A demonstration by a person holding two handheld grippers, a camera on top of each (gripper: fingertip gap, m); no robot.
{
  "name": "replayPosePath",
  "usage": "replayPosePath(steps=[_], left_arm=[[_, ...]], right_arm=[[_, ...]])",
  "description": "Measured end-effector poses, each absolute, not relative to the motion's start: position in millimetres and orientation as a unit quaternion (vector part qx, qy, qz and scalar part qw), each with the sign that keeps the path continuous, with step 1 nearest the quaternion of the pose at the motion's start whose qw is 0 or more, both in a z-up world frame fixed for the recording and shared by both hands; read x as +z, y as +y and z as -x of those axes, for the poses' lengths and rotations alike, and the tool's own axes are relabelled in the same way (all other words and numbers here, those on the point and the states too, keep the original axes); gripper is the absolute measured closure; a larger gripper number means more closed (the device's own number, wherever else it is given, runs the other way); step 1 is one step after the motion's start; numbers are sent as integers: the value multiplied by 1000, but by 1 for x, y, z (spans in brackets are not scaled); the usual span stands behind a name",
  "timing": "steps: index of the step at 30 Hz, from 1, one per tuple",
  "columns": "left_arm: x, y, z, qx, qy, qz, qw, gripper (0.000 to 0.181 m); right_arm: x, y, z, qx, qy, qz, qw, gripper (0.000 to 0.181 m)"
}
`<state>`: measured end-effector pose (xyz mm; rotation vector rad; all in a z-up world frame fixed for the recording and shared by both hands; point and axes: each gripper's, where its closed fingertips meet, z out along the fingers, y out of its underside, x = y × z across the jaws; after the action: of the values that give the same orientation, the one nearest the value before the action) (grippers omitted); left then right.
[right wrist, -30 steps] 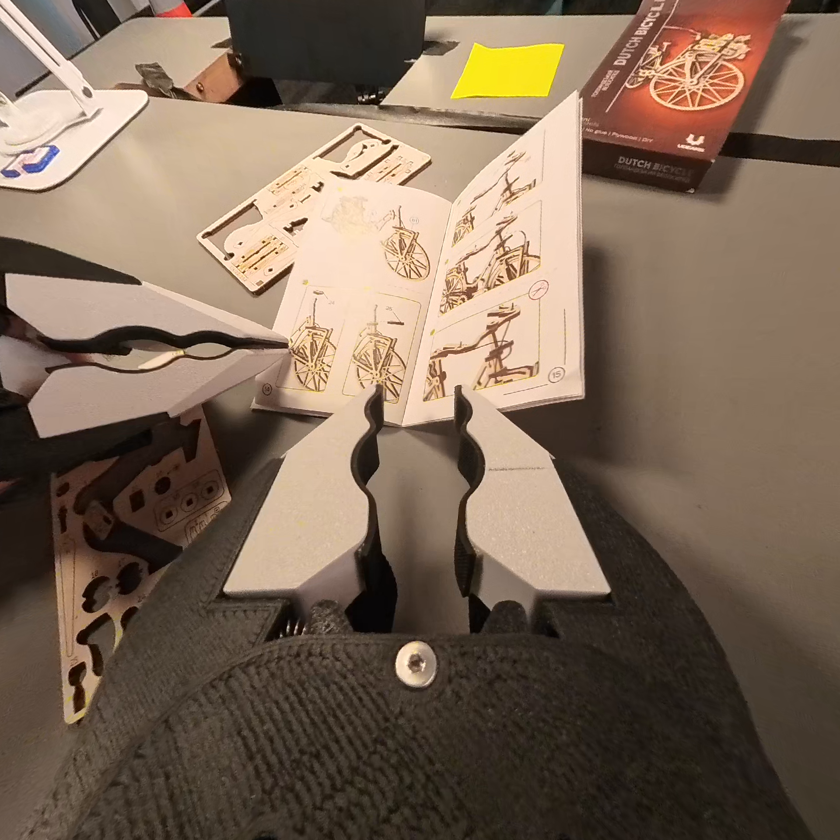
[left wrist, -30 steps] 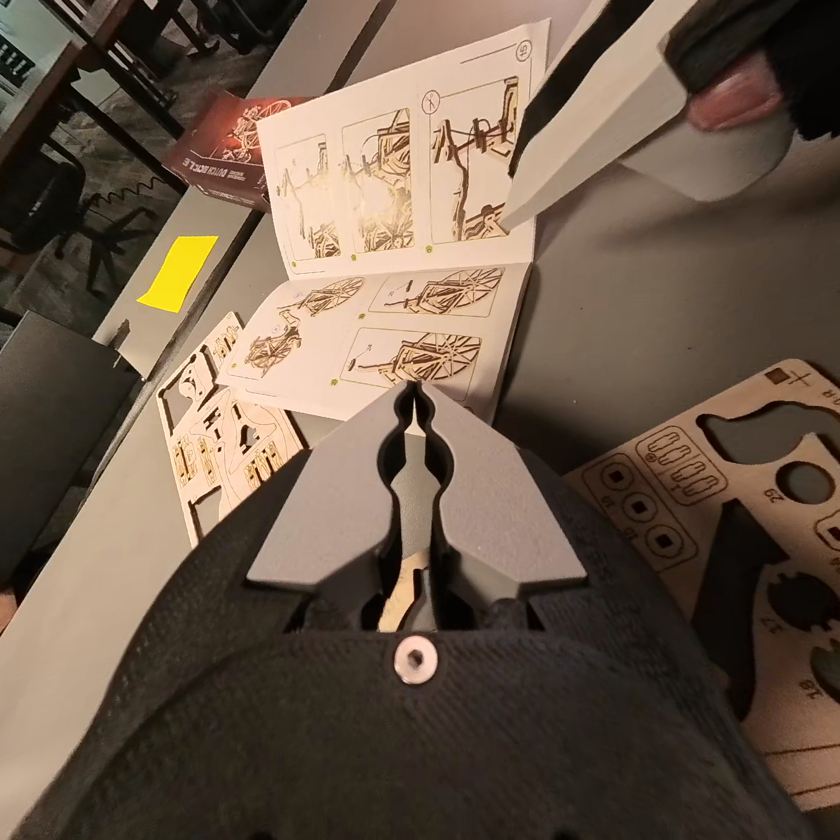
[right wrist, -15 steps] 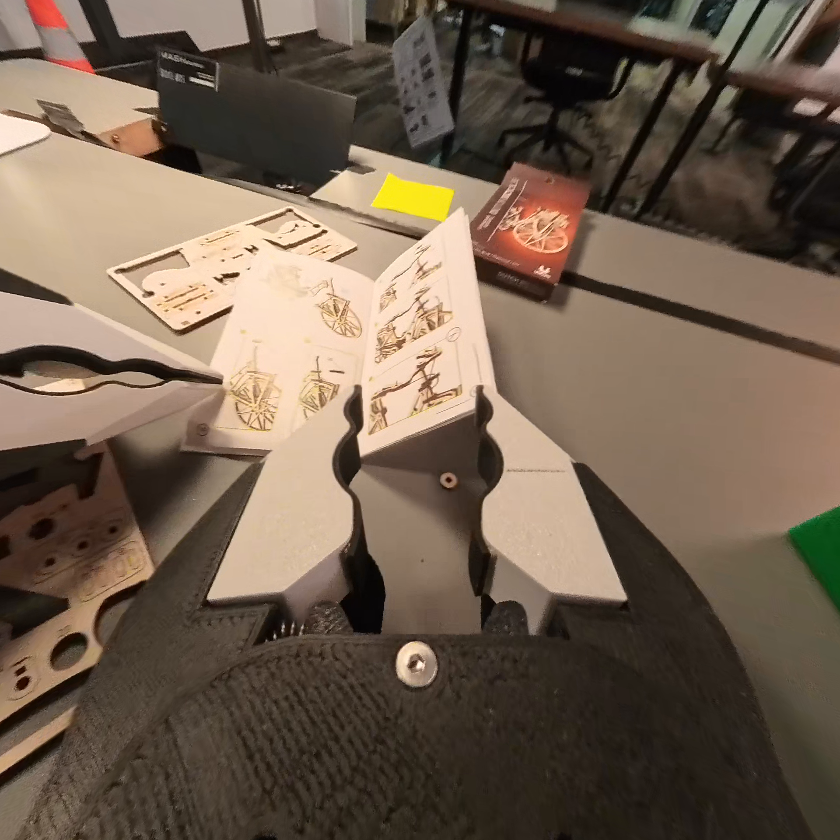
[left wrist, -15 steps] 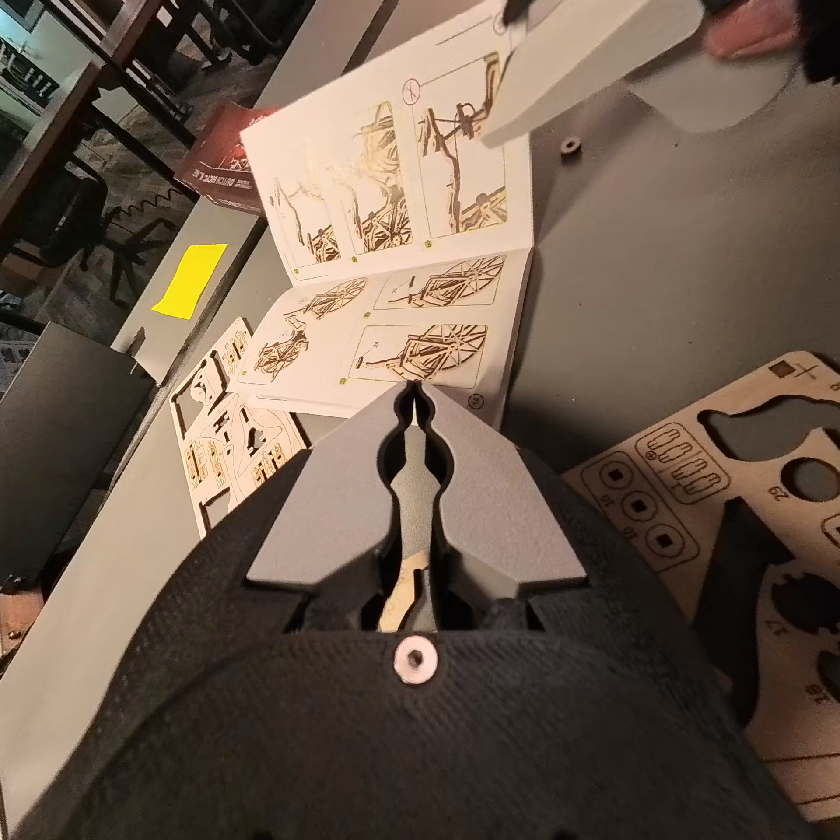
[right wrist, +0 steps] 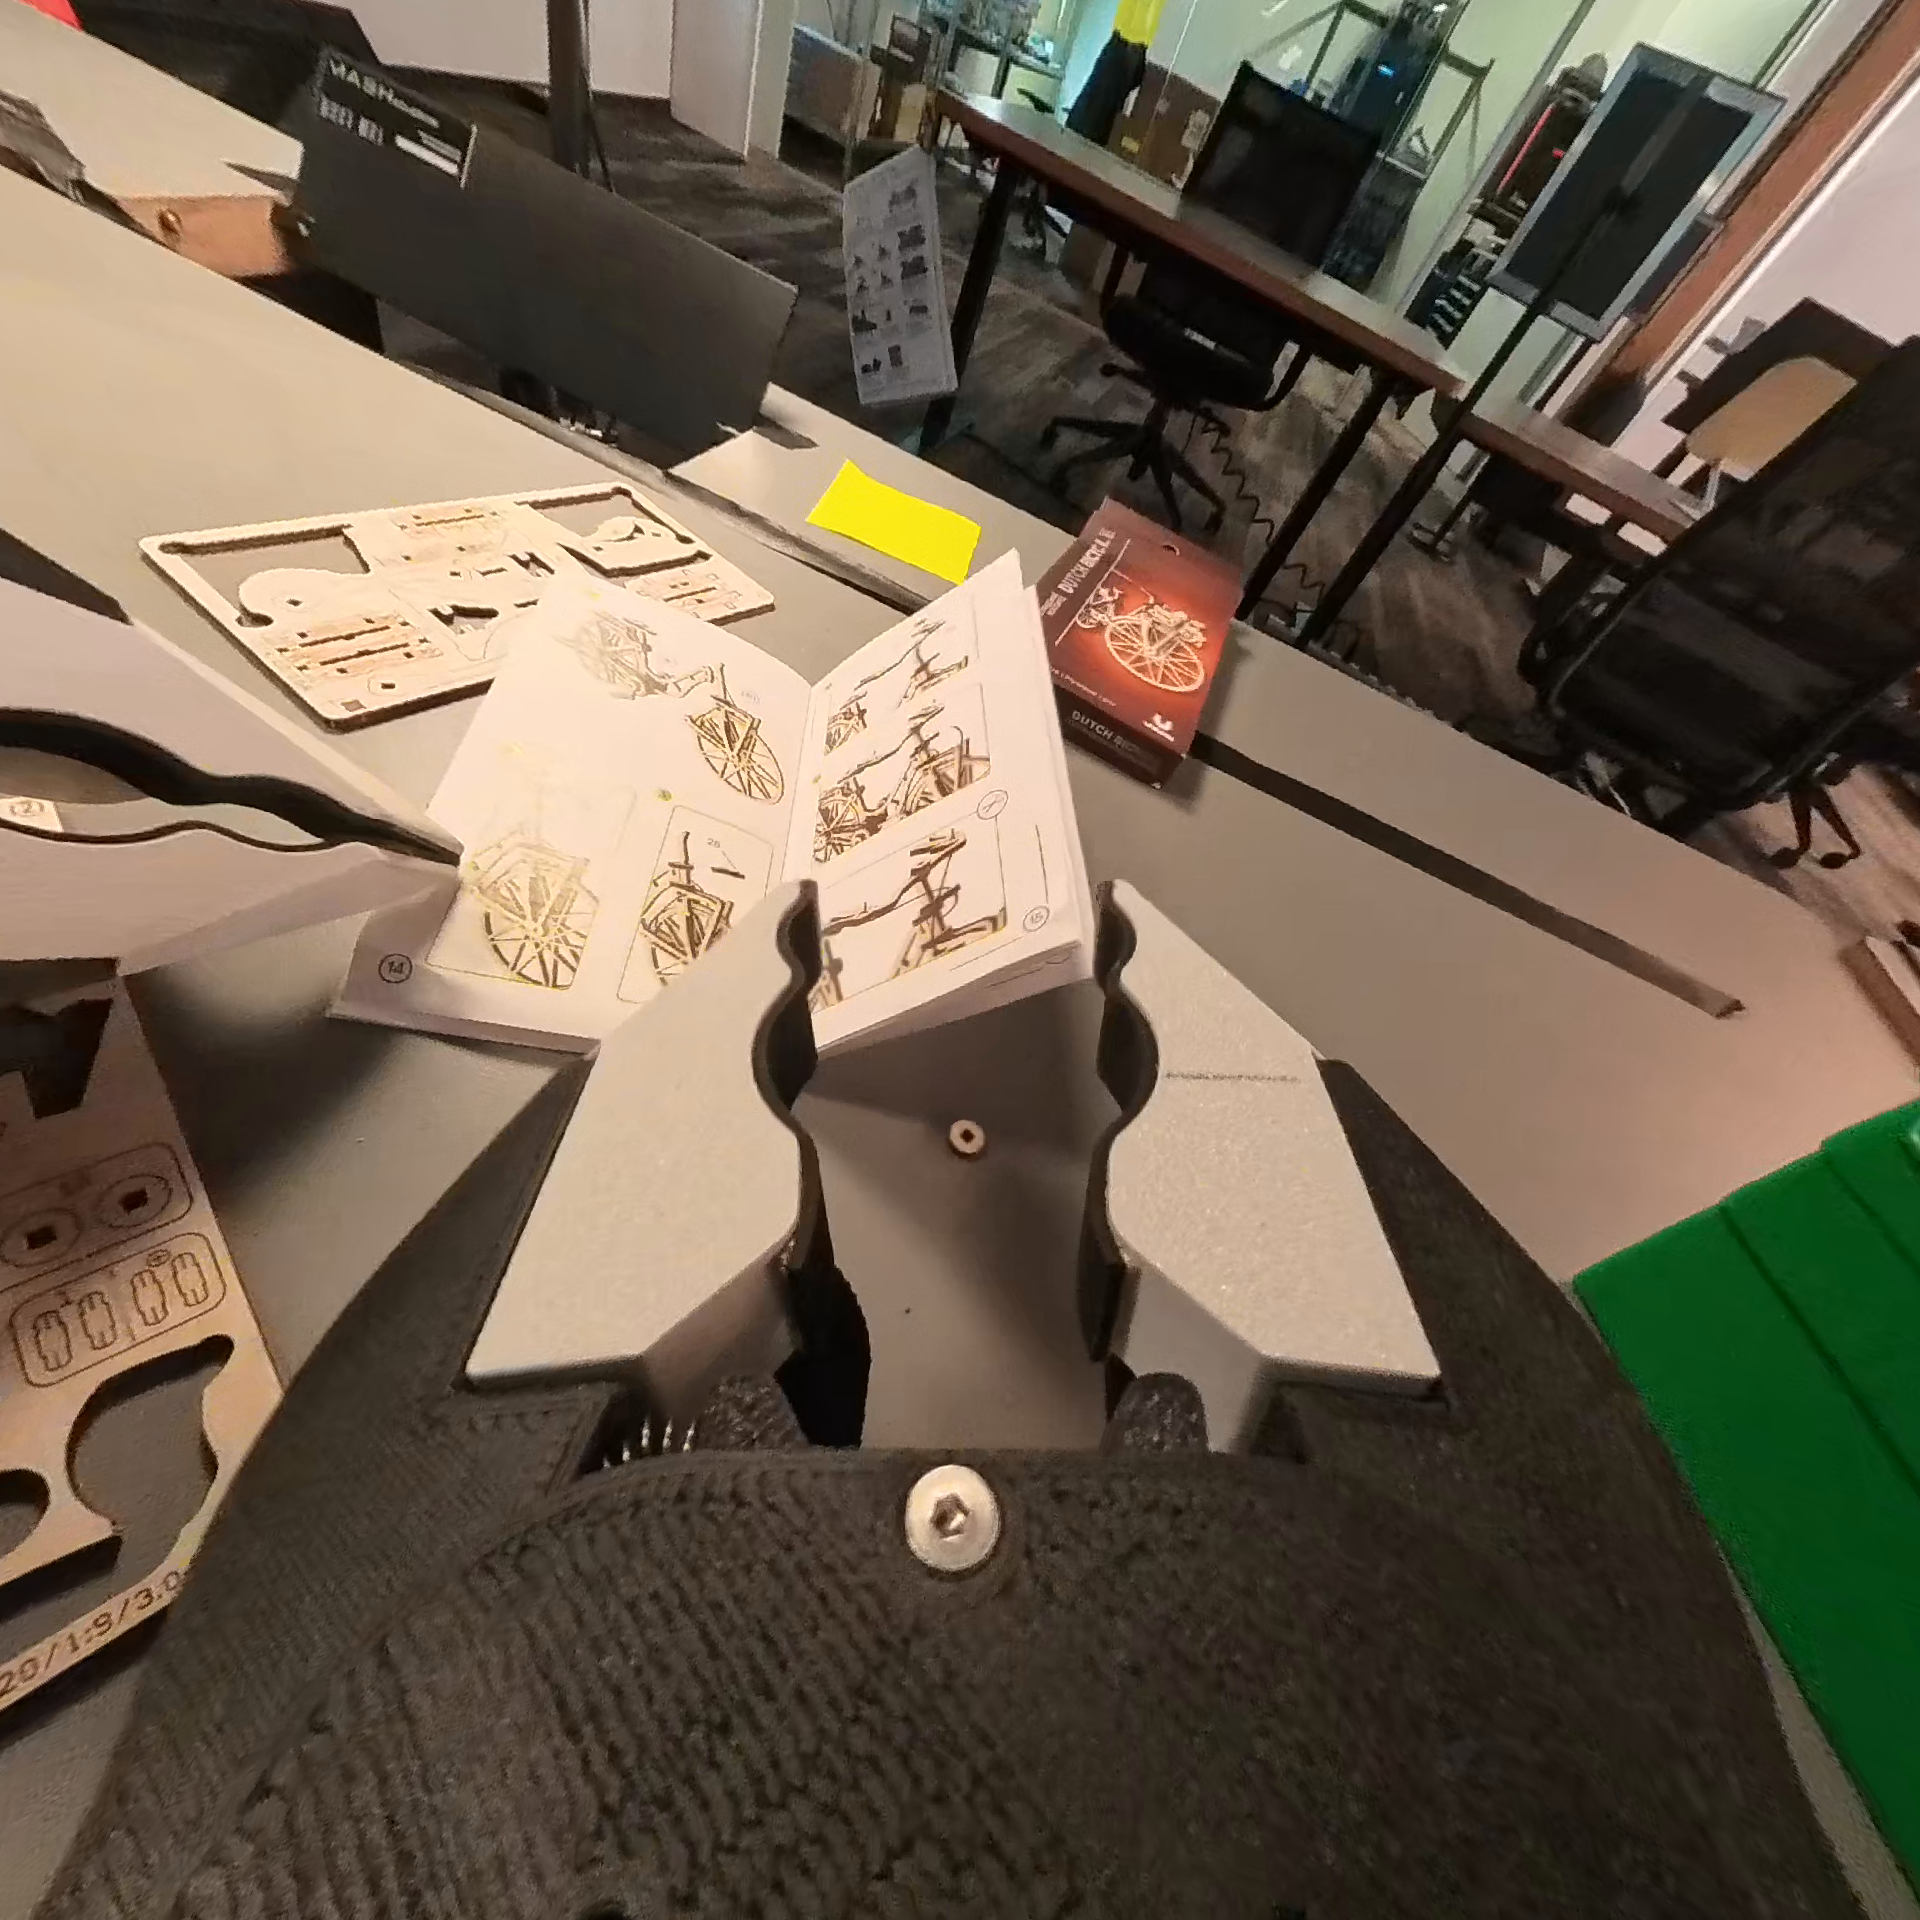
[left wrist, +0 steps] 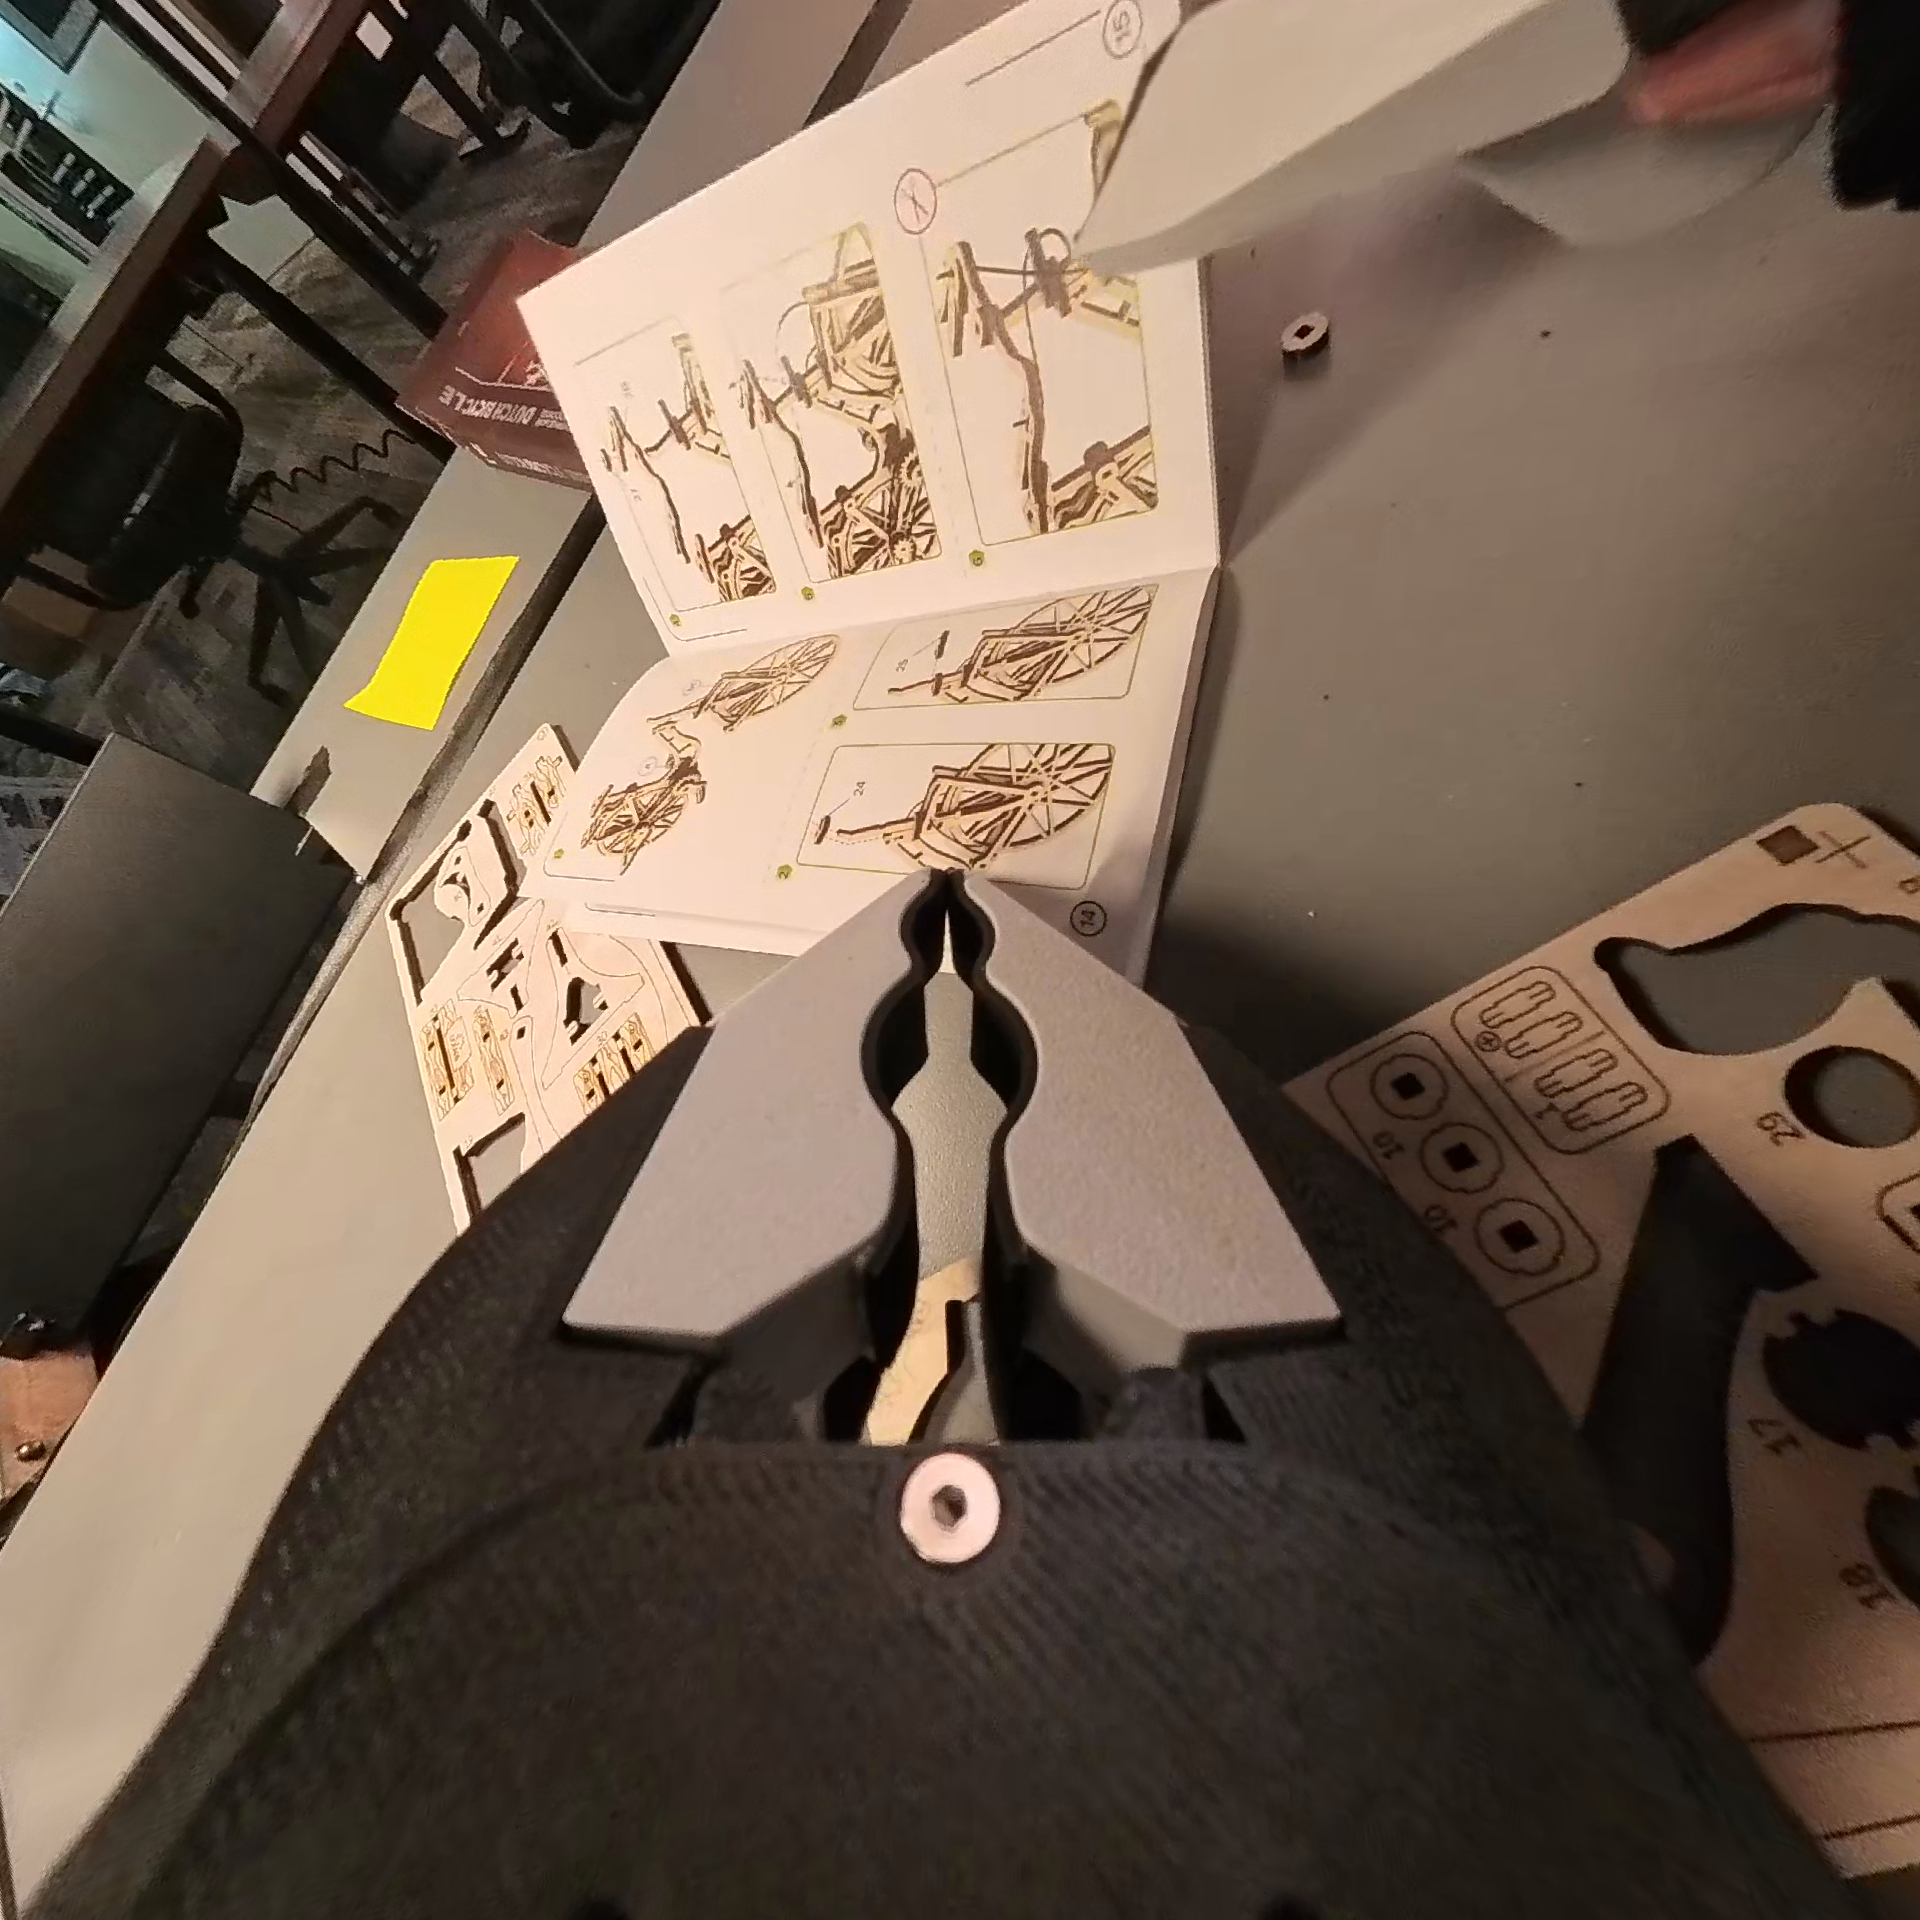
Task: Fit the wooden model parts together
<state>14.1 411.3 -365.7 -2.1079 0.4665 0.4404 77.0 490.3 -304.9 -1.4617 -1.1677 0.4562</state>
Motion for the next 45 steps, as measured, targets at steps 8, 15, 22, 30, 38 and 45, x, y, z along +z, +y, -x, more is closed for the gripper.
replayPosePath(steps=[8,15,22,30,38,45], left_arm=[[-366,412,-13,179,189,853,452,181],[-365,412,-13,179,189,853,452,181],[-365,412,-13,178,189,853,452,181],[-366,412,-13,177,189,853,452,181],[-366,412,-13,177,189,854,452,181],[-366,412,-14,175,190,854,452,181]], right_arm=[[-314,490,-76,197,-504,635,552,132],[-316,486,-74,187,-519,626,551,137],[-309,480,-71,179,-532,603,567,141],[-307,476,-70,178,-540,591,572,146],[-305,481,-74,179,-524,602,575,143],[-309,478,-72,180,-534,601,567,143]])
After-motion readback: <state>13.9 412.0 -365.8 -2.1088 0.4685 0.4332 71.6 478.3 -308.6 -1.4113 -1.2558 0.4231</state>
